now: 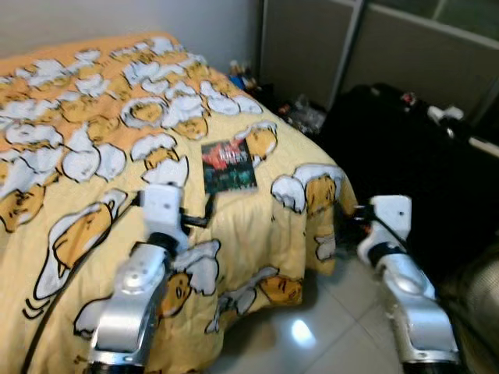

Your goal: Clean up the room

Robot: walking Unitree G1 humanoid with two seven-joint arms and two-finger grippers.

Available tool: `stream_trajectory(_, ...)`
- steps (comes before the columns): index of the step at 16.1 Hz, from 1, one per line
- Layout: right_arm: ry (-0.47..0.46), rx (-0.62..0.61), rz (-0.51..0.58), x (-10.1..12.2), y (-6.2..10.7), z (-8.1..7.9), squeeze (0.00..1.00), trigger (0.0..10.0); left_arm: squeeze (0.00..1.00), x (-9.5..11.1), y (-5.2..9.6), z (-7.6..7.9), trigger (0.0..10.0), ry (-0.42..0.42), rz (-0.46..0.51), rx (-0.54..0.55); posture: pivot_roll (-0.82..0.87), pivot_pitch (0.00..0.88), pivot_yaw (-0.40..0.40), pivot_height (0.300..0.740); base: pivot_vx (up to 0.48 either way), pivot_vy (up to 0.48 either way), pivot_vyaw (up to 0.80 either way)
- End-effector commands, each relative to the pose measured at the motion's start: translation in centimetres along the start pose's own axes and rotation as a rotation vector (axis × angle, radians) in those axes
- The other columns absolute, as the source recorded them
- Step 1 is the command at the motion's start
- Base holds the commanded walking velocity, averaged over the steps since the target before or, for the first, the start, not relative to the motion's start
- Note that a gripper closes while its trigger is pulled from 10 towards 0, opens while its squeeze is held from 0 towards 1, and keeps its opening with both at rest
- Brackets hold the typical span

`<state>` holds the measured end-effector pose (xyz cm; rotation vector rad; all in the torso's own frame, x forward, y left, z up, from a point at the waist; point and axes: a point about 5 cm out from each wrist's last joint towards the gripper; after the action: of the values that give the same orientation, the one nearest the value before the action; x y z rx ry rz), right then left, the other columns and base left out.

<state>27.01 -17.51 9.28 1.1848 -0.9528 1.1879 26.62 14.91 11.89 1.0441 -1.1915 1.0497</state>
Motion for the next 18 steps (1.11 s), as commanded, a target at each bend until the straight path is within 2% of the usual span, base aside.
stream_trajectory(1,0.015,0.006,0.024,0.61,-0.37,-0.76,0.00,10.0,0.84,0.43,0.03,-0.83,10.0,-0.015,0.012,0.024,0.02,0.000,-0.031,0.740,0.360,0.000,0.00)
stream_trajectory(4,0.007,0.041,0.041,0.92,-0.44,-1.03,0.00,10.0,0.84,0.51,0.01,-0.86,10.0,-0.016,0.015,0.028,0.02,0.000,-0.033,0.740,0.360,0.000,0.00)
stream_trajectory(13,0.030,0.045,0.039,0.86,-0.50,-0.92,0.00,10.0,0.84,0.45,0.15,-0.59,10.0,0.000,0.017,0.031,0.02,0.000,-0.039,0.740,0.360,0.000,0.00)
stream_trajectory(15,0.048,0.059,0.045,0.95,-0.54,-1.08,0.00,10.0,0.82,0.54,0.08,-0.78,10.0,0.057,0.029,0.051,0.02,0.000,-0.035,0.740,0.000,0.000,0.00)
stream_trajectory(18,0.083,0.080,0.051,1.03,-0.58,-1.41,0.00,10.0,0.83,0.70,-0.14,-0.94,10.0,0.013,0.019,0.045,0.01,0.000,-0.023,0.740,0.000,-0.160,0.27)
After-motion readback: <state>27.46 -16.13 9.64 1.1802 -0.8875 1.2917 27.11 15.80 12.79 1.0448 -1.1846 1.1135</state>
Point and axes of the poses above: a point about 5 cm out from each wrist's last joint towards the gripper, its own y axis pointing back from the gripper into the wrist, its own x axis along the axis of the wrist's last joint, z = x × y, and after that the axes turned 7 degrees about y, right-handed
